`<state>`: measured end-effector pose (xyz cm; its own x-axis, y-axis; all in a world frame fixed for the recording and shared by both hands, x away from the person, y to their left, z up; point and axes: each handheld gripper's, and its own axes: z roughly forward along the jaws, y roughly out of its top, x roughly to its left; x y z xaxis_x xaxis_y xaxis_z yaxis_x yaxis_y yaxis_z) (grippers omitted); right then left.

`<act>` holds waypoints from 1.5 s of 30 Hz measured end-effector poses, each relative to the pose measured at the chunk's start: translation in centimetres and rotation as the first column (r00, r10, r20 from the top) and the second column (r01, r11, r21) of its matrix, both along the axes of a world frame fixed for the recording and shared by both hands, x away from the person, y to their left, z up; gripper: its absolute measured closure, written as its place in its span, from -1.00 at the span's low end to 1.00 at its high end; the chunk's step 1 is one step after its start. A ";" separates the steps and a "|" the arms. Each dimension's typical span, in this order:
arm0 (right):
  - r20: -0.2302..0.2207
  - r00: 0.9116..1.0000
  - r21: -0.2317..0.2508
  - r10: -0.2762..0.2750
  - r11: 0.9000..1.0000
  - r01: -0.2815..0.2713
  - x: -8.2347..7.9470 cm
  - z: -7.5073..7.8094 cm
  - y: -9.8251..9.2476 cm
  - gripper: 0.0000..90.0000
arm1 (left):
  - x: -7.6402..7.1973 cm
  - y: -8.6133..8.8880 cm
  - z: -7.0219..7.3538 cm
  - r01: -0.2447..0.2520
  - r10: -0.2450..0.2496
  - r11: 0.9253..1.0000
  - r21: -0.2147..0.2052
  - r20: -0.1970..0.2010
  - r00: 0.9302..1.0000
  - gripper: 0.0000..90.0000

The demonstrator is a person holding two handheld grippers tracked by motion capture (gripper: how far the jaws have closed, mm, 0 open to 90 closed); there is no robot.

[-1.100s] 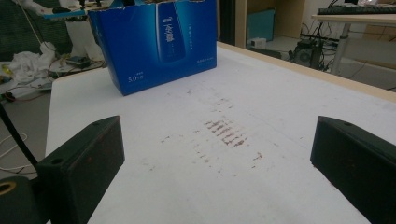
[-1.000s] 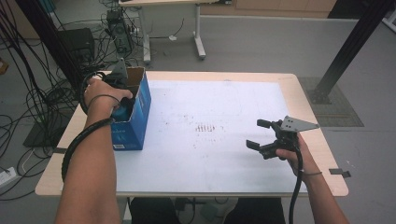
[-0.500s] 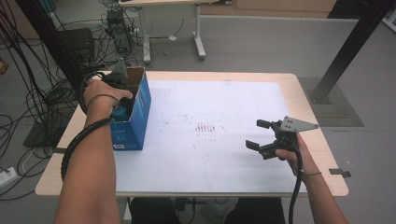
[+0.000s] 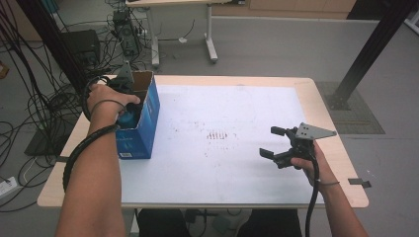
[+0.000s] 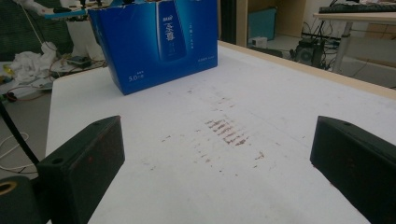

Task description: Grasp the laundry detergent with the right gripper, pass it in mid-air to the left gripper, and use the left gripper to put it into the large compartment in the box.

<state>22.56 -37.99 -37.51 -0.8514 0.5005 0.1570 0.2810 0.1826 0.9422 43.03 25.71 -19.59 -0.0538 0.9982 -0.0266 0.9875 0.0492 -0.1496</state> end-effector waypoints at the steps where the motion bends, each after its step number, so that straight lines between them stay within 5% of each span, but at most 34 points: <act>1: 0.000 1.000 0.001 -0.001 1.000 0.001 0.0 0.0 0.0 -0.93 | 0.0 0.0 0.2 0.000 0.000 1.000 -0.001 0.003 1.000 -0.27; 26: 0.011 1.000 0.008 0.007 1.000 -0.007 0.0 0.0 0.2 -0.93 | -0.9 0.1 4.8 0.002 -0.002 1.000 -0.007 0.061 0.998 -0.31; 45: 0.000 1.000 0.004 0.020 1.000 -0.020 0.4 0.0 0.5 -0.93 | -1.9 -1.9 10.0 0.070 -0.072 0.997 0.018 0.129 0.989 -0.60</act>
